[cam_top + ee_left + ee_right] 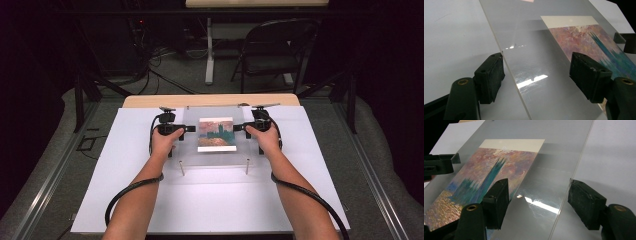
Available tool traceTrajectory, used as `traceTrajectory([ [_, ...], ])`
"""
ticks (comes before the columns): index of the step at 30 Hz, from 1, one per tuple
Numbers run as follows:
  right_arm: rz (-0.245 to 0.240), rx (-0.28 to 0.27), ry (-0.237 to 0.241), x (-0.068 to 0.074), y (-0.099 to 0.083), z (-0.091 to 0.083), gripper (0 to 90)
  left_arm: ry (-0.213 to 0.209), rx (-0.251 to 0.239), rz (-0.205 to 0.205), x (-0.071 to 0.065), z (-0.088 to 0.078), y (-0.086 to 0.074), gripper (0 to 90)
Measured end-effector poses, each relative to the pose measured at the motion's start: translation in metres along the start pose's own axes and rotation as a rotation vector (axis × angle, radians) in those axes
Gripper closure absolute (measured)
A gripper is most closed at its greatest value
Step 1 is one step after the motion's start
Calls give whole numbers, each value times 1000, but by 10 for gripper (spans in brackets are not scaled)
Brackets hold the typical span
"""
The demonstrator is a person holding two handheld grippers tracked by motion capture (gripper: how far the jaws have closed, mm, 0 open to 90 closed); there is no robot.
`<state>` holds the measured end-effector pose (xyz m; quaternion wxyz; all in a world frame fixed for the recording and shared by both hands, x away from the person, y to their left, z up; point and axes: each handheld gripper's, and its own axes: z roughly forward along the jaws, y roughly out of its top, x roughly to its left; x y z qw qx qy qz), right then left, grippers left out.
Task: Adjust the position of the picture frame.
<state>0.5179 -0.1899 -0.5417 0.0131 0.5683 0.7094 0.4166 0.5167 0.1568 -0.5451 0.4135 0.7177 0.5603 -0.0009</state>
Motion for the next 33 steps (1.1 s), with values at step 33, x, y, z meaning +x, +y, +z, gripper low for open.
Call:
traceTrajectory([
  [33,0,-17,6,0,-1,-2,350,-12,-28,-10,4,-1,0,331],
])
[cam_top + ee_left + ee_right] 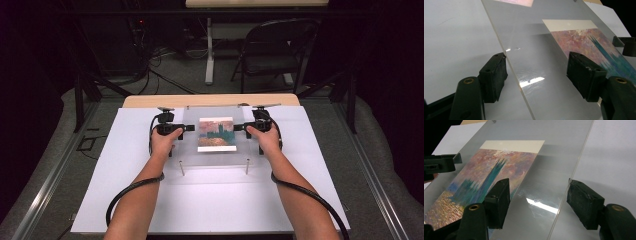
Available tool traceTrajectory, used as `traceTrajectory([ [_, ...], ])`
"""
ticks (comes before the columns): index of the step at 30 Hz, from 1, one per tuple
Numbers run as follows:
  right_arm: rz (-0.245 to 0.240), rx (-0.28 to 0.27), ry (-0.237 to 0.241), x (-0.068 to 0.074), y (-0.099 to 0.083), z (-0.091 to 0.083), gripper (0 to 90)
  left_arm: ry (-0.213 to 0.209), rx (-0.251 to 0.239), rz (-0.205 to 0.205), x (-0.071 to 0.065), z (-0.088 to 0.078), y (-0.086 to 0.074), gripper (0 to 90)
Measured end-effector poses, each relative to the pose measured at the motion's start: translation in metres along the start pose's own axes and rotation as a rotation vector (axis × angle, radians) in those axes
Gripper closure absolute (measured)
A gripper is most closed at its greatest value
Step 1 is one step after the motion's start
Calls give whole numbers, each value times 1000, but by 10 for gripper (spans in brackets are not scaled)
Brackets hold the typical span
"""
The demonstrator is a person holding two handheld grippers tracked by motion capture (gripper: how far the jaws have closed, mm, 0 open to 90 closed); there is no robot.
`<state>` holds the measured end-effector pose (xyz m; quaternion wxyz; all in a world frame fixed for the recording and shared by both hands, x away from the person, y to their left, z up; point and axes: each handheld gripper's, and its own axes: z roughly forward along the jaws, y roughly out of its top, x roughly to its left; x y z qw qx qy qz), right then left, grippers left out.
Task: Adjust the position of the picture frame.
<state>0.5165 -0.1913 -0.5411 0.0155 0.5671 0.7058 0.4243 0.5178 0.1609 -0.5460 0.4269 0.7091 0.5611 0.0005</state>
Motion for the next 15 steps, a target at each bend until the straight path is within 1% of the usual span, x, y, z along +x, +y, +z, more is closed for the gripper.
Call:
traceTrajectory([
  [4,-1,-1,-2,1,0,-1,352,2,2,8,-1,-1,1,333],
  [10,-25,-10,-7,5,3,-4,357,3,-17,7,-2,-6,3,353],
  [11,-27,-12,-9,5,3,-5,357,3,-22,11,-3,-7,3,355],
  [13,-34,-13,-9,7,3,-7,361,3,-19,17,-4,-10,4,360],
  [14,-39,-21,-8,8,4,-8,365,7,-29,21,-5,-10,4,363],
  [15,-44,-22,-9,8,4,-10,367,7,-29,25,-7,-12,5,365],
])
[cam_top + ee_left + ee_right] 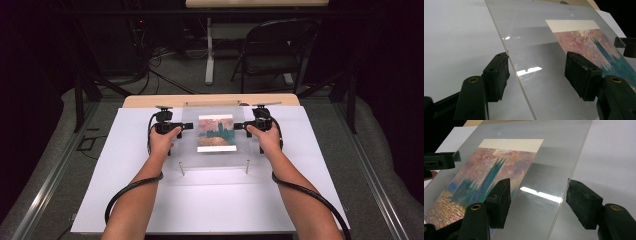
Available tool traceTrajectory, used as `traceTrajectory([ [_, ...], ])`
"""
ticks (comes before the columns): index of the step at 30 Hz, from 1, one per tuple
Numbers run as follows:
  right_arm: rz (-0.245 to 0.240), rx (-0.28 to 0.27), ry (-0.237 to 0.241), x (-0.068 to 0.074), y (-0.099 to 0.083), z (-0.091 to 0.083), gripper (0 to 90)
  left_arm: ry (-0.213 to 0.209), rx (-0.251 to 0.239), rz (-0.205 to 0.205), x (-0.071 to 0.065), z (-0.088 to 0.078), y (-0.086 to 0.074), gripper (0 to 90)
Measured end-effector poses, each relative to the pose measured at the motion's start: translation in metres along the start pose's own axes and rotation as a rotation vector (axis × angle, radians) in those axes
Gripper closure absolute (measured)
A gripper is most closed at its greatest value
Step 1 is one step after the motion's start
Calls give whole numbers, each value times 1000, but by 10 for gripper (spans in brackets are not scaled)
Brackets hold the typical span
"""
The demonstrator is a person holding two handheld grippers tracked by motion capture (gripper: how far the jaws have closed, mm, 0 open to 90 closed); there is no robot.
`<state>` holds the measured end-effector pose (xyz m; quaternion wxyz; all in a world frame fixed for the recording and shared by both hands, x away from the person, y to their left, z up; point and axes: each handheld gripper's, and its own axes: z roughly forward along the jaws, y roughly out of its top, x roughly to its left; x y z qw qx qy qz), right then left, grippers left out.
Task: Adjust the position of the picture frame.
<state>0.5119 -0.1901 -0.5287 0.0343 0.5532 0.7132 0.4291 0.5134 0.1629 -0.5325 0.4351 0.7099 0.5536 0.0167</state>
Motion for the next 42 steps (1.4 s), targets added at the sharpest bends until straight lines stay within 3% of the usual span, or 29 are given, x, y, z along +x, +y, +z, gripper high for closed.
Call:
traceTrajectory([
  [8,-39,-15,-21,10,3,-12,383,-9,-32,20,-4,-14,3,411],
  [29,-117,-80,-14,27,4,-43,470,-32,-82,75,-19,-49,5,524],
  [42,-160,-113,-14,40,1,-68,543,-48,-114,133,-31,-74,2,586],
])
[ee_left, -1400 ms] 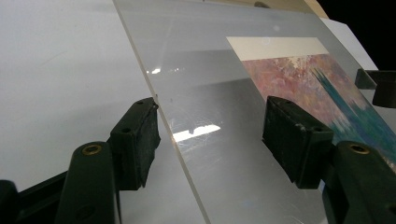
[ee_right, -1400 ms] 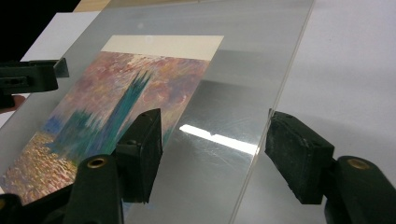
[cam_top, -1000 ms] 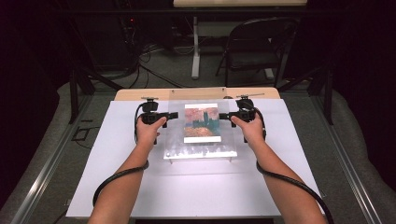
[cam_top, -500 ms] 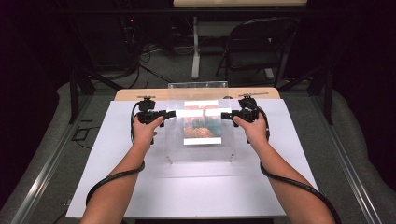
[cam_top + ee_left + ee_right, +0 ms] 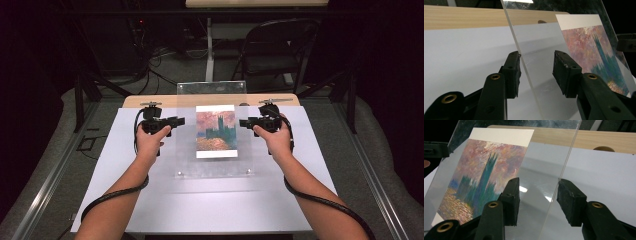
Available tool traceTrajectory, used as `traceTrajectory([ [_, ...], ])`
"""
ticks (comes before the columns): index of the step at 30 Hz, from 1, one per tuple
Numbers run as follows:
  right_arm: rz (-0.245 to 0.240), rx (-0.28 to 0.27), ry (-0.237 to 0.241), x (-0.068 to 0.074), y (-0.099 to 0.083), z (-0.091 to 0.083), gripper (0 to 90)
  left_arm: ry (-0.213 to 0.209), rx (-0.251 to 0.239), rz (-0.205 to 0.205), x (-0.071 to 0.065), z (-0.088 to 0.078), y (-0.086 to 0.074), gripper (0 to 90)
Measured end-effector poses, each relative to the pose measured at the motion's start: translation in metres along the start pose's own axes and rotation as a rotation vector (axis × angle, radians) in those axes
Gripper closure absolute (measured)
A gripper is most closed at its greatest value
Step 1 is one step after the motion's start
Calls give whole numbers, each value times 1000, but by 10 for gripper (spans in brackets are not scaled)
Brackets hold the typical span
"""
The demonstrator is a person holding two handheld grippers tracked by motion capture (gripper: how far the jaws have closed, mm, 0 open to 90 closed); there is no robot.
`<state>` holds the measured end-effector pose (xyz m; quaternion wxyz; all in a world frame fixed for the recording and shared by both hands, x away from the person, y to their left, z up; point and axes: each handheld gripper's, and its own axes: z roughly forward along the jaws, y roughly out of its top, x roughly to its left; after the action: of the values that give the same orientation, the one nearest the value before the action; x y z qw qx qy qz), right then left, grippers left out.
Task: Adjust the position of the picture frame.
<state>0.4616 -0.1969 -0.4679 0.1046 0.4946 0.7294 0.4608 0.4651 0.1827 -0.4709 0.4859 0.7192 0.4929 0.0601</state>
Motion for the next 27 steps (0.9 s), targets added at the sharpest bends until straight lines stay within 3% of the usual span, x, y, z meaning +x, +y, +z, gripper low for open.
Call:
traceTrajectory([
  [21,-39,-25,2,17,-3,-33,628,-14,-42,52,-19,-31,-5,660],
  [27,-50,-52,16,22,-7,-45,662,-43,-69,66,-24,-43,-10,691],
])
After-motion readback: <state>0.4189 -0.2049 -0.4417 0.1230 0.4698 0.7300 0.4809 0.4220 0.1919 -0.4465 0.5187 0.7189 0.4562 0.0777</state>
